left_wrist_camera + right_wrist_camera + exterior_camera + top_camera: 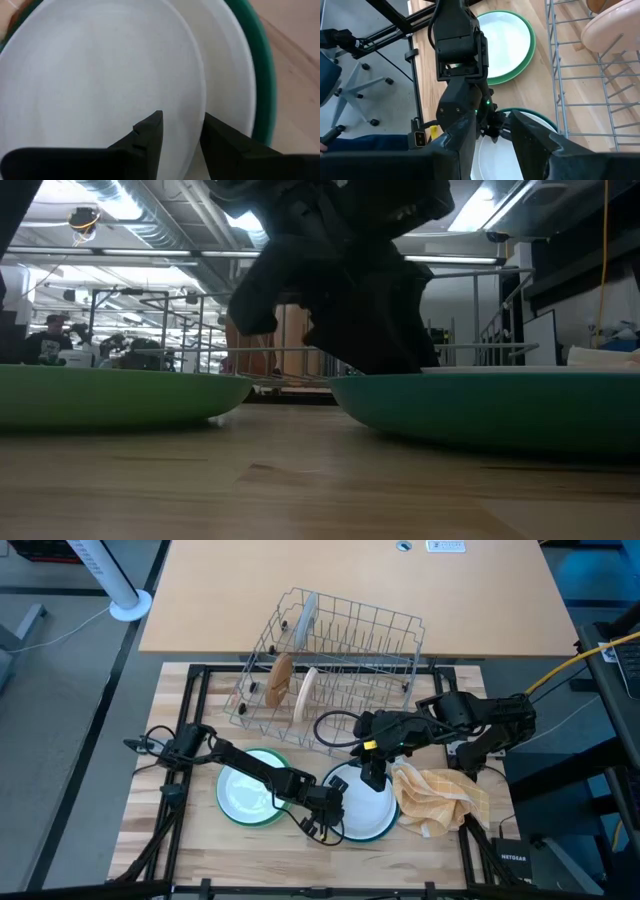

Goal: Sort dishes
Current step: Put the small white plate in the dish rack

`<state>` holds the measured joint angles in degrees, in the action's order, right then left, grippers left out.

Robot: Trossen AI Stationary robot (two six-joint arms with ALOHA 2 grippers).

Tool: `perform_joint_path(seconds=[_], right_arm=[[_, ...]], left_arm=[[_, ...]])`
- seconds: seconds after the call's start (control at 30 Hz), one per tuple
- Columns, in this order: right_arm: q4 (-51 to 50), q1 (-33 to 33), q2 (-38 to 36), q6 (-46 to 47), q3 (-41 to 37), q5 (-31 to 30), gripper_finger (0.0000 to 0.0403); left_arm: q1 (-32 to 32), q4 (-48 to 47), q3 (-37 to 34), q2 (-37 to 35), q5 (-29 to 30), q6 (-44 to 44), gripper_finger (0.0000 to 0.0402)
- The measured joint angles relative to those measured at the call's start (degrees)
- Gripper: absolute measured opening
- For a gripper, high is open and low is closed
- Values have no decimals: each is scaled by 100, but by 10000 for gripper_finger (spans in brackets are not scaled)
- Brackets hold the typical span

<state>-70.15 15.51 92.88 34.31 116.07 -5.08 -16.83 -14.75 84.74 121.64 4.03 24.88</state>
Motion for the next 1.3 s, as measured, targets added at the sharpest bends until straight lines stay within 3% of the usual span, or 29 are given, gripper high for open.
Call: perform_joint_path(seconds=[0.37, 0.73, 1.03, 1.3], right_arm=[[141, 0, 0, -1, 0, 7, 127], [299, -4, -26, -324, 775, 9, 127], [200, -15, -95, -1292, 1625, -261, 127], [-174, -15, -404, -1553, 1864, -464, 127]], left_arm=[[-14, 162, -3, 8, -18, -50, 8], [-72, 223, 101, -325, -45, -1373, 3], [9, 915, 185, -866, -1317, -2686, 2], [140, 1132, 183, -1672, -1417, -3903, 1]])
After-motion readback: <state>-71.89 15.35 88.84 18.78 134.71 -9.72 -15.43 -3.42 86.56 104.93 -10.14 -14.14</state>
